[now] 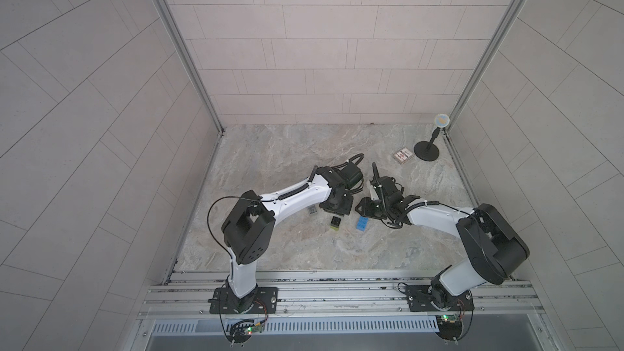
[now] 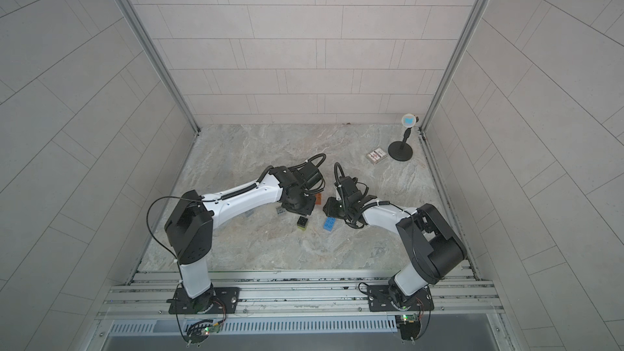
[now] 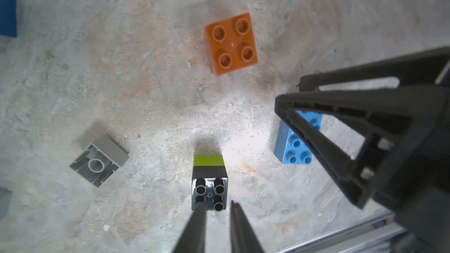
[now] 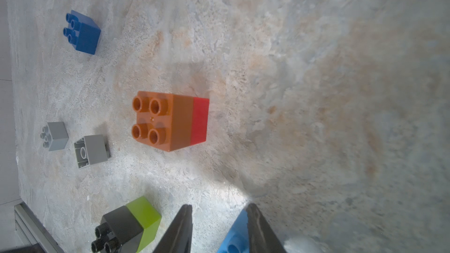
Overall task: Assemble the letter h with lego
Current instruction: Assemble the lego brick with the lego brick, then move the lego brick at the center of the board.
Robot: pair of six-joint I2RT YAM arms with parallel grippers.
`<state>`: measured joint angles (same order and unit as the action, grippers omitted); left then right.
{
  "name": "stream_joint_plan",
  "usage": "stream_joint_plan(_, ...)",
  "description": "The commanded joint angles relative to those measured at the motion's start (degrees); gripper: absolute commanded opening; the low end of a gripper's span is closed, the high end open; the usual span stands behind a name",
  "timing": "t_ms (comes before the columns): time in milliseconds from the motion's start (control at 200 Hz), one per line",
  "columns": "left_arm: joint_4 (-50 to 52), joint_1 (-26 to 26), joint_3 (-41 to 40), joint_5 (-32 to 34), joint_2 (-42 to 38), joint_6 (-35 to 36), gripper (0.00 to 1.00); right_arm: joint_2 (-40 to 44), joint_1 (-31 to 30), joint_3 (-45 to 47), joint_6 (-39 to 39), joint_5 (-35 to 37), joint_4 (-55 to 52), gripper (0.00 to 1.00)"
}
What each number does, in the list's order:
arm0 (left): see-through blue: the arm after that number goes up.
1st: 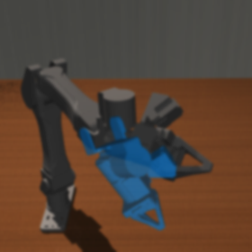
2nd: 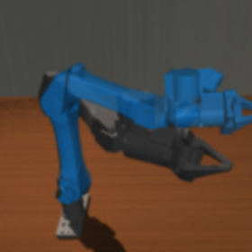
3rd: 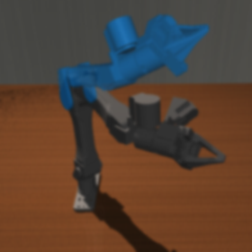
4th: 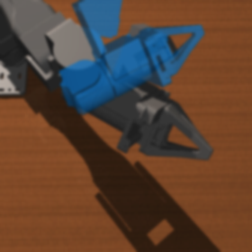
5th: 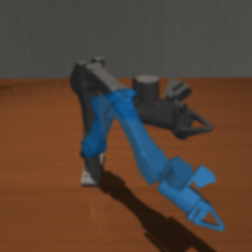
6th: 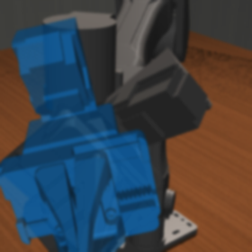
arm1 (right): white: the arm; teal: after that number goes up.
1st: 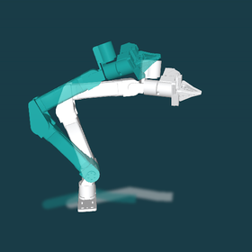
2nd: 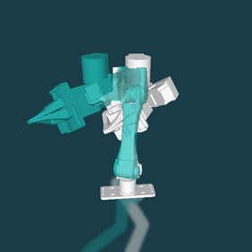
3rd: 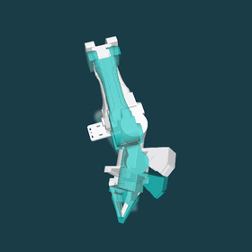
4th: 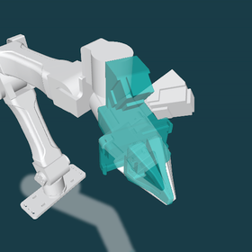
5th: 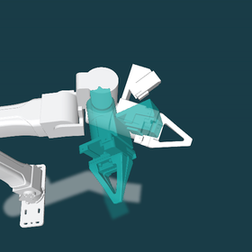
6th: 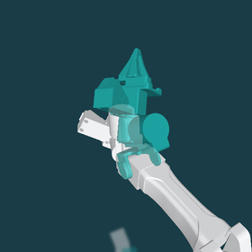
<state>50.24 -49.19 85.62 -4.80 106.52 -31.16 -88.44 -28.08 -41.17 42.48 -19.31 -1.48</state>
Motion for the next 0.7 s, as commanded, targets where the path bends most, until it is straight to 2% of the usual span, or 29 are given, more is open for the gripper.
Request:
stream_joint_plan(0, 0.68, 0.23, -1.49, -0.14, -0.32, -1.0, 0.04, -0.24, 0.08, -0.43, 0.26, -0.04, -0.08, 0.4)
stream_joint_plan(50, 0.18, 0.14, -2.05, -0.51, -0.24, -1.26, 0.0, -0.24, 0.12, -0.49, 0.28, -0.04, -0.07, 0.4)
stream_joint_plan(545, -10.92, -0.08, -14.34, -3.33, 1.33, -4.98, 0.0, -0.33, 0.06, -0.84, 0.06, 0.76, -1.01, 0.4)
stream_joint_plan(696, -14.85, -1.07, -17.62, -1.31, 2.96, -6.66, 0.0, -0.25, 0.08, -0.93, 0.03, 1.25, -1.44, 0.39)
